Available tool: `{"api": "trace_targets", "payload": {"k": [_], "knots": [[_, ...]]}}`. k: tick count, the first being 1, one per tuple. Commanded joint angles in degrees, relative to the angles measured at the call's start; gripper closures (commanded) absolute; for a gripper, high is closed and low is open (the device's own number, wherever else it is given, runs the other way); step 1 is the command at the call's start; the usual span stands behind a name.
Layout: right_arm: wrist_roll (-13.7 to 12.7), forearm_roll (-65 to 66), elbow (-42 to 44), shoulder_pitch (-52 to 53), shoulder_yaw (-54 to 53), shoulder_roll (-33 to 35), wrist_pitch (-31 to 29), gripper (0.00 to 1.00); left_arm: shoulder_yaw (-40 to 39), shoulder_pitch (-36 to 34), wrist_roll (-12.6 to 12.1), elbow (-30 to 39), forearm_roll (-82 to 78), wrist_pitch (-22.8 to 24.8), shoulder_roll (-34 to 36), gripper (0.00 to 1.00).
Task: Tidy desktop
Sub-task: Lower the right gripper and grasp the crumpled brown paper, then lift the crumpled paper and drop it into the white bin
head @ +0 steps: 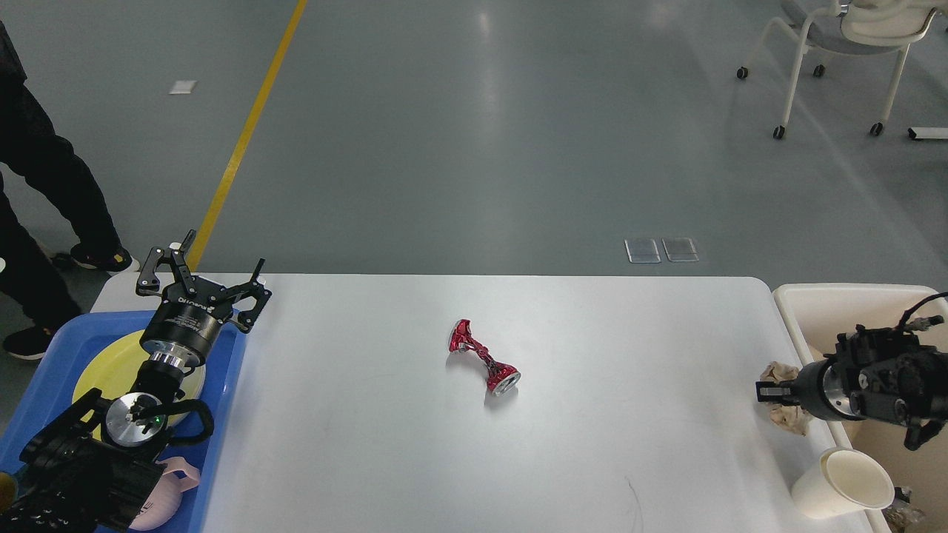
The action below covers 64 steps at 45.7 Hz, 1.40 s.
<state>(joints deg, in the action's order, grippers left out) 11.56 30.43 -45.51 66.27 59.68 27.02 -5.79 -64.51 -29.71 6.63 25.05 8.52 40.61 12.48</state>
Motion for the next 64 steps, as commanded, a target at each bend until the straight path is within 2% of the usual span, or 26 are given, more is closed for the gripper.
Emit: {"api": "trace_targets", "payload": {"k": [1, 6, 9, 13, 18, 22, 29, 33, 42, 51, 53, 57, 64], "knots": [[0.4, 0.1, -8.3, 11.6, 1.4, 6.0, -6.1, 1.00, -0.1, 0.0, 0.0, 0.0, 0.0, 0.0, 0.0, 0.00], [0.9, 0.6, -18.0, 29.9, 6.1, 12.2, -16.2, 1.00, -0.1, 0.1, 0.0, 0.0, 0.0, 0.0, 0.0, 0.00], [0.9, 0.6, -22.0, 42.5, 9.0, 14.3, -24.7, 1.00, -0.1, 0.1, 0.0, 0.0, 0.0, 0.0, 0.0, 0.00], [1.4, 0.7, -24.1, 58.0, 10.5, 16.4, -36.8, 1.00, -0.1, 0.1, 0.0, 0.0, 0.0, 0.0, 0.0, 0.00], [3.6, 0.9, -23.9, 71.5, 10.5, 17.9, -48.9, 1.00, -0.1, 0.1, 0.0, 0.0, 0.0, 0.0, 0.0, 0.00], [4.9, 3.8, -23.8, 78.0, 10.6, 18.1, -49.2, 1.00, -0.1, 0.1, 0.0, 0.0, 0.0, 0.0, 0.0, 0.00], [4.7, 9.1, -22.3, 77.4, 11.2, 18.9, -49.2, 1.00, -0.1, 0.1, 0.0, 0.0, 0.0, 0.0, 0.0, 0.00], [4.4, 12.8, -19.5, 70.7, 11.1, 21.0, -47.0, 1.00, -0.1, 0.1, 0.0, 0.0, 0.0, 0.0, 0.0, 0.00], [4.6, 13.4, -2.8, 42.5, 9.7, 22.5, -26.7, 1.00, -0.1, 0.1, 0.0, 0.0, 0.0, 0.0, 0.0, 0.00], [4.8, 7.6, 15.2, 6.5, 3.9, 17.7, -10.9, 1.00, -0.1, 0.1, 0.0, 0.0, 0.0, 0.0, 0.0, 0.00], [4.9, 4.1, 21.6, -2.3, 1.9, 15.1, -8.9, 1.00, -0.1, 0.1, 0.0, 0.0, 0.0, 0.0, 0.0, 0.00], [4.9, -0.6, 29.9, -12.6, 0.4, 10.2, -8.8, 1.00, -0.1, 0.0, 0.0, 0.0, 0.0, 0.0, 0.0, 0.00], [4.8, -5.1, 36.5, -22.2, 0.5, 5.3, -5.8, 1.00, 0.0, 0.0, 0.0, 0.0, 0.0, 0.0, 0.0, 0.00]]}}
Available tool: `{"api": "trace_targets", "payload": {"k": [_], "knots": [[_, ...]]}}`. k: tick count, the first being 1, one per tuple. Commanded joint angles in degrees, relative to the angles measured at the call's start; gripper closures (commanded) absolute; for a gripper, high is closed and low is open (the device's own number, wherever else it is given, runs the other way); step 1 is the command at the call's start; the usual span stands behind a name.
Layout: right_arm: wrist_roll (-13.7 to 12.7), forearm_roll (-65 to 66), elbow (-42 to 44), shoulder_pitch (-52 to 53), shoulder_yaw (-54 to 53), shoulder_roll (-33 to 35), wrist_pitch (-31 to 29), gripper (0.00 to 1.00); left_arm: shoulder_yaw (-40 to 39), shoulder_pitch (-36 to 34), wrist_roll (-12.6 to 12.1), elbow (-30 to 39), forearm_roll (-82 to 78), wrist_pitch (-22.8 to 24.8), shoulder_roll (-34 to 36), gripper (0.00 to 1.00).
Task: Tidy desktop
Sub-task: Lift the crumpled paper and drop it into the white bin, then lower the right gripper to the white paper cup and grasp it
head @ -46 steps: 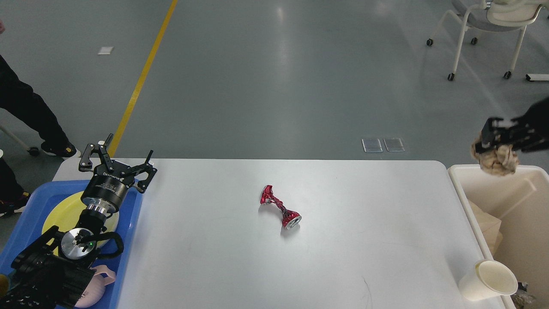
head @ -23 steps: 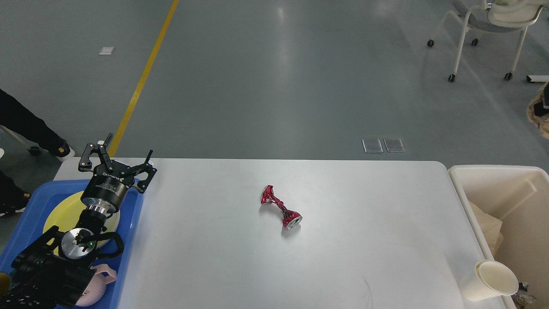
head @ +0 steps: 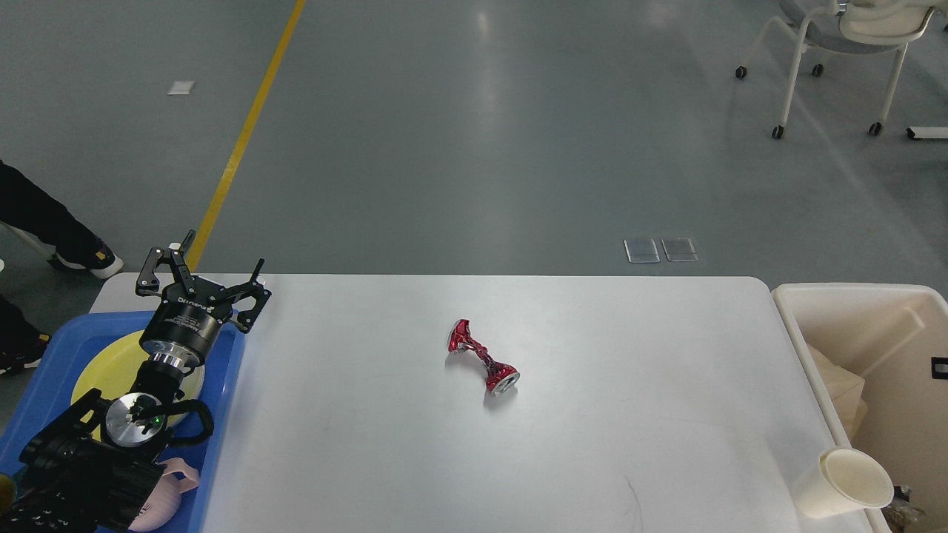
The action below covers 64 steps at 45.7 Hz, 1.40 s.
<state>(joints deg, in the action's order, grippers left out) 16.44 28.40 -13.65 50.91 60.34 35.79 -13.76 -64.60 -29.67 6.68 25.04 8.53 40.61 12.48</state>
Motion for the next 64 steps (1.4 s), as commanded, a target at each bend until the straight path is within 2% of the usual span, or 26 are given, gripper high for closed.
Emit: {"api": "trace_targets", "payload": {"k": [1, 3, 4, 5, 6, 7, 25, 32, 37, 43, 47, 49, 54, 58, 61, 64], "knots": [[-0.1, -3.6, 4.9, -7.7, -0.2, -3.7, 2.7, 1.00, 0.1, 0.0, 0.0, 0.0, 0.0, 0.0, 0.0, 0.00], [-0.2, -4.4, 5.0, -8.5, -0.3, -4.1, 3.6, 1.00, 0.1, 0.0, 0.0, 0.0, 0.0, 0.0, 0.0, 0.00], [-0.3, -4.8, 5.0, -8.7, -0.3, -4.1, 4.0, 0.90, 0.0, 0.0, 0.0, 0.0, 0.0, 0.0, 0.0, 0.00], [-0.3, -5.2, 4.9, -8.8, -0.3, -4.1, 4.2, 0.71, 0.1, 0.0, 0.0, 0.0, 0.0, 0.0, 0.0, 0.00], [-0.3, -5.4, 4.9, -8.9, -0.4, -4.1, 4.3, 0.40, 0.0, 0.0, 0.0, 0.0, 0.0, 0.0, 0.0, 0.00], [-0.3, -5.6, 4.9, -8.9, -0.4, -4.1, 4.4, 0.00, 0.0, 0.0, 0.0, 0.0, 0.0, 0.0, 0.0, 0.00], [-0.2, -5.6, 4.2, -8.4, -1.6, -4.3, 4.4, 0.00, 0.1, 0.0, 0.0, 0.0, 0.0, 0.0, 0.0, 0.00], [-0.2, -5.1, -1.3, -3.2, -0.9, -3.6, 3.3, 0.00, 0.1, 0.0, 0.0, 0.0, 0.0, 0.0, 0.0, 0.00], [-0.2, -4.6, -14.9, 11.8, 4.4, 0.4, 0.0, 0.00, 0.1, 0.0, 0.0, 0.0, 0.0, 0.0, 0.0, 0.00], [-0.2, -4.0, -38.2, 40.2, 15.5, 3.3, -4.7, 0.00, 0.1, 0.0, 0.0, 0.0, 0.0, 0.0, 0.0, 0.00], [0.0, -1.7, -51.9, 61.0, 23.6, 2.0, -10.7, 0.00, 0.0, 0.0, 0.0, 0.0, 0.0, 0.0, 0.0, 0.00], [0.3, -0.8, -57.2, 70.2, 25.9, 0.0, -15.8, 0.00, 0.0, 0.0, 0.0, 0.0, 0.0, 0.0, 0.0, 0.00], [2.1, 0.0, -63.7, 85.8, 25.8, -3.0, -31.6, 0.00, 0.0, 0.1, 0.0, 0.0, 0.0, 0.0, 0.0, 0.00], [4.8, 0.1, -66.9, 94.5, 23.1, -3.3, -41.2, 0.00, 0.0, 0.1, 0.0, 0.0, 0.0, 0.0, 0.0, 0.00], [7.2, 0.1, -68.3, 101.1, 20.0, -2.9, -41.2, 0.00, 0.0, 0.1, 0.0, 0.0, 0.0, 0.0, 0.0, 0.00], [7.5, 0.0, -69.7, 105.5, 16.3, -2.1, -41.2, 0.00, 0.0, 0.1, 0.0, 0.0, 0.0, 0.0, 0.0, 0.00]]}}
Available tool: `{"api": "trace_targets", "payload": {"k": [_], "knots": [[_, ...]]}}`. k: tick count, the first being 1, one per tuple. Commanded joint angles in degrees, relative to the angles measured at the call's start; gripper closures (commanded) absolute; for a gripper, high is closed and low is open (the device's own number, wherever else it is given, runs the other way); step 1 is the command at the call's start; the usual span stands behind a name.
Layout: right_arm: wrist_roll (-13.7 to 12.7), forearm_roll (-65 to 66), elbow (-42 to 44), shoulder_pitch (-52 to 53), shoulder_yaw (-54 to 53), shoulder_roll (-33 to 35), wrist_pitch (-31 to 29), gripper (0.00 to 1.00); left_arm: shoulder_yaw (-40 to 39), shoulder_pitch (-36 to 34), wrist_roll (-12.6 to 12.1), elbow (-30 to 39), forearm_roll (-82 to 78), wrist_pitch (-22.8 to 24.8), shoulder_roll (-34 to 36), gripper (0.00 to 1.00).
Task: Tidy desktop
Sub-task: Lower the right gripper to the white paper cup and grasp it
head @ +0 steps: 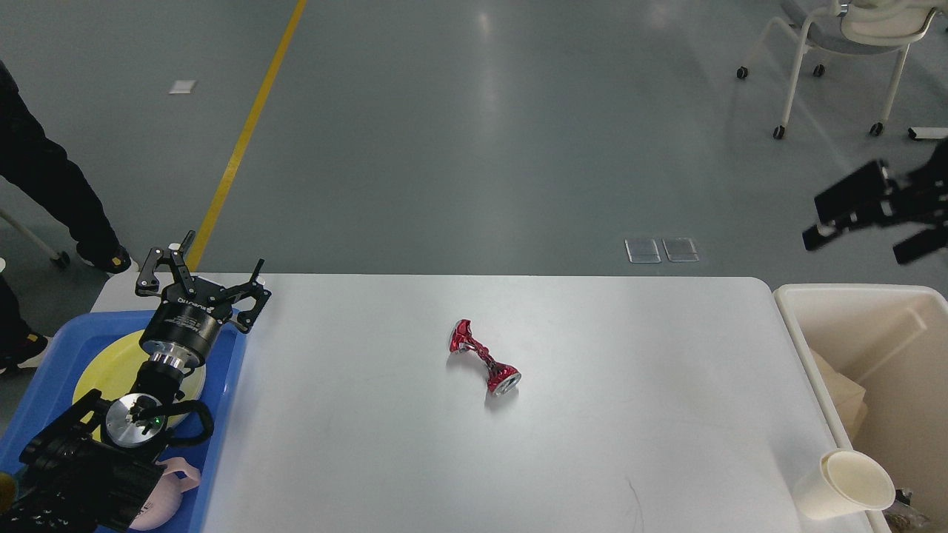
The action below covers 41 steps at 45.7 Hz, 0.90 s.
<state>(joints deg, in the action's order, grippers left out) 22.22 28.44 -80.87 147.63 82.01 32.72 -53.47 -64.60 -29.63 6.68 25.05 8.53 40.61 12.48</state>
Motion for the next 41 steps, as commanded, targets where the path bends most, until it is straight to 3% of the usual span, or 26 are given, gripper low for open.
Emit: {"api": "trace_targets", "payload": {"k": [1, 9, 18, 27, 31, 36, 41], "knots": [[1.6, -0.1, -3.0, 9.8, -6.4, 1.5, -1.5, 0.00, 0.0, 0.0, 0.0, 0.0, 0.0, 0.0, 0.0, 0.00], [0.6, -0.1, -6.1, 10.4, -6.9, 3.8, -1.5, 0.00, 0.0, 0.0, 0.0, 0.0, 0.0, 0.0, 0.0, 0.00], [-0.3, 3.8, -5.6, -4.3, 1.7, 4.0, -1.5, 0.00, 0.0, 0.0, 0.0, 0.0, 0.0, 0.0, 0.0, 0.00], [-0.7, 5.3, -3.3, -30.5, 8.1, 4.0, 22.4, 0.00, 0.0, 0.0, 0.0, 0.0, 0.0, 0.0, 0.0, 0.00], [-0.6, 4.8, -0.7, -38.3, 6.8, 4.0, 29.8, 0.00, 0.0, 0.0, 0.0, 0.0, 0.0, 0.0, 0.0, 0.00], [-0.7, 4.6, 1.7, -45.0, 4.3, 3.8, 36.1, 0.00, 0.0, 0.0, 0.0, 0.0, 0.0, 0.0, 0.0, 0.00], [-0.5, 4.5, 4.6, -50.3, 4.0, 3.5, 37.8, 0.00, 0.0, -0.1, 0.0, 0.0, 0.0, 0.0, 0.0, 0.00]]}}
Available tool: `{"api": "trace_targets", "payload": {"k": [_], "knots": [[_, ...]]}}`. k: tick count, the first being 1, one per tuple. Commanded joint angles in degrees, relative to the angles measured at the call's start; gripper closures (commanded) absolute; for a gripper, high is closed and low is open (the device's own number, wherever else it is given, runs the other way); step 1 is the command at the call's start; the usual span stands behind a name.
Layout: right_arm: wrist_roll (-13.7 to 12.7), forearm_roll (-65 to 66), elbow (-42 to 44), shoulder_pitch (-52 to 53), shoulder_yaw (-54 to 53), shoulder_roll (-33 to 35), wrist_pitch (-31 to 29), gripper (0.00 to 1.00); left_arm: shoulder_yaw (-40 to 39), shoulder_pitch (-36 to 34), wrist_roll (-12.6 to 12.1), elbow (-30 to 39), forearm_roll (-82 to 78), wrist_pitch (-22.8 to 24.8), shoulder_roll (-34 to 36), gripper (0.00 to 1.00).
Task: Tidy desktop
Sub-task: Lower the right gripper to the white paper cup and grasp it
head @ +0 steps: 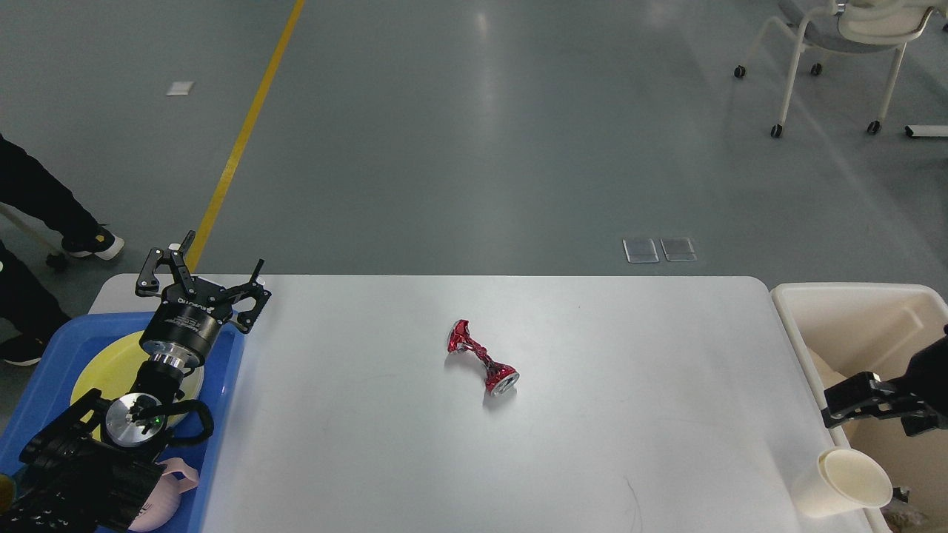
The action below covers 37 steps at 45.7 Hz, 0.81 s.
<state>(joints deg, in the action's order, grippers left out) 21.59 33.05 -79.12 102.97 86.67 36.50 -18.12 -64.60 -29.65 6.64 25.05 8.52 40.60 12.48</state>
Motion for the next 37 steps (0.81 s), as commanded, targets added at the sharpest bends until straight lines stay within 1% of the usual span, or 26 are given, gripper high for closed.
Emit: {"api": "trace_targets", "payload": {"k": [1, 7, 13, 21, 37], "knots": [[0.1, -0.1, 3.5, -6.7, -0.6, -0.3, 2.7, 0.00, 0.0, 0.0, 0.0, 0.0, 0.0, 0.0, 0.0, 0.00], [0.2, -0.1, 8.8, -13.1, -1.7, -0.3, 5.8, 0.00, 0.0, -0.1, -0.1, 0.0, 0.0, 0.0, 0.0, 0.00], [0.3, -0.1, 12.9, -17.5, -3.3, 0.3, 6.3, 0.00, 0.0, -0.1, 0.0, 0.0, 0.0, 0.0, 0.0, 0.00], [0.6, 0.0, 13.7, -20.0, -3.7, 1.0, 7.0, 0.00, 0.1, -0.1, 0.0, 0.0, 0.0, 0.0, 0.0, 0.00], [0.7, -0.1, 14.6, -25.7, -6.7, 1.1, 12.4, 0.00, 0.1, -0.1, 0.0, 0.0, 0.0, 0.0, 0.0, 0.00]]}}
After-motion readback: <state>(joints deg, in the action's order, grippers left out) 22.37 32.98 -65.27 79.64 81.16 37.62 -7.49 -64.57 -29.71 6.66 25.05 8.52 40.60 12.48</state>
